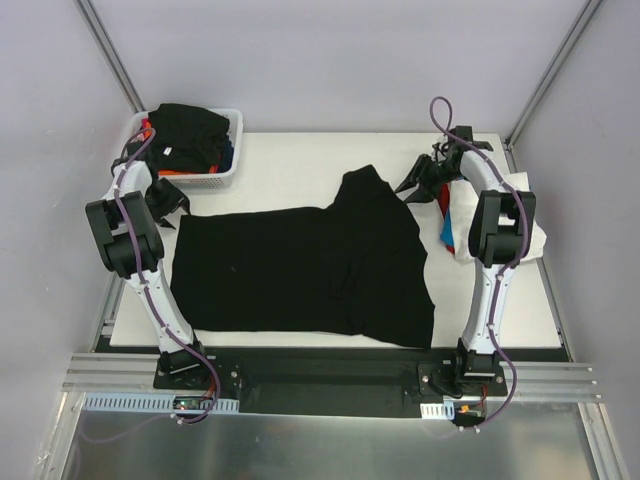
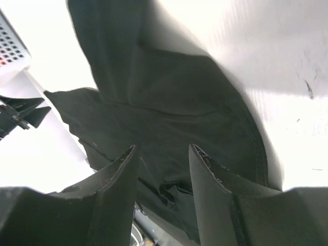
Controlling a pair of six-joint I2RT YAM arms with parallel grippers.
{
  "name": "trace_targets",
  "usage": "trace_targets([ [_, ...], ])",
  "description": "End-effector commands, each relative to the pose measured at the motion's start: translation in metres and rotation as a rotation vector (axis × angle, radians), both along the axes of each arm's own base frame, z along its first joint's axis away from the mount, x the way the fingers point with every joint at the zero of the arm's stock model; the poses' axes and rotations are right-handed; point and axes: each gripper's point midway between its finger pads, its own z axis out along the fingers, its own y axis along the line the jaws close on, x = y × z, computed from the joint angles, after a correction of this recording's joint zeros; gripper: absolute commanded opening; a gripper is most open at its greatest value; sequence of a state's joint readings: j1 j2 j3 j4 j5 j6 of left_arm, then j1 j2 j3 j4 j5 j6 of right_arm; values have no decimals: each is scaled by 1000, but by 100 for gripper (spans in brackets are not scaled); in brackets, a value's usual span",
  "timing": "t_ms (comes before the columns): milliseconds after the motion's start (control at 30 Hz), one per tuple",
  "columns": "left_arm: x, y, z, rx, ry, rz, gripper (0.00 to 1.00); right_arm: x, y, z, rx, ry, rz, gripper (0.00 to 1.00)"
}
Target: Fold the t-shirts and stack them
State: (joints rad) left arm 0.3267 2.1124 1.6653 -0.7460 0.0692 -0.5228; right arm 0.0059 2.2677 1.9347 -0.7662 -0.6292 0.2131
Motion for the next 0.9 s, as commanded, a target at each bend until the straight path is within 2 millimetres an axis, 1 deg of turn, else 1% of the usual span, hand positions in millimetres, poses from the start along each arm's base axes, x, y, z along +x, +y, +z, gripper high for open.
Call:
trace_targets([
  [0,11,5,13,37,-35,-17,56,-12,6,27,6,-51,26,46],
  [33,13,6,14,41,-39,-16,56,-15,8,32,2,-62,32,46],
  [67,14,7,13,44,-39,-15,56,-18,8,31,-1,-59,35,46],
  [100,17,7,13,46,-52,-18,55,-25,9,26,-9,-41,41,46],
  [133,19,7,13,42,-59,-18,52,-28,12,30,-12,-51,48,46],
  [200,26,4,14,29,-95,-30,43,-38,16,26,-20,-39,68,46],
  [233,30,4,15,26,-111,-36,42,-41,17,24,-25,-34,71,46],
  [267,32,3,13,17,-118,-42,41,-44,19,27,-29,-40,79,46],
  [300,35,-2,13,-11,-131,-55,41,-48,21,24,-34,-30,85,46],
  [333,40,-3,13,-15,-154,-62,41,-50,22,24,-36,-32,92,46],
  [367,42,-5,13,-27,-163,-68,41,-52,23,27,-38,-39,96,46],
  [433,44,-8,10,-43,-170,-73,41,-57,26,25,-43,-33,107,46],
  [733,27,-6,-6,-24,-119,-93,43,-68,25,33,-64,-46,119,46],
  [867,16,1,-12,19,-80,-78,43,-72,24,31,-68,-36,119,46],
])
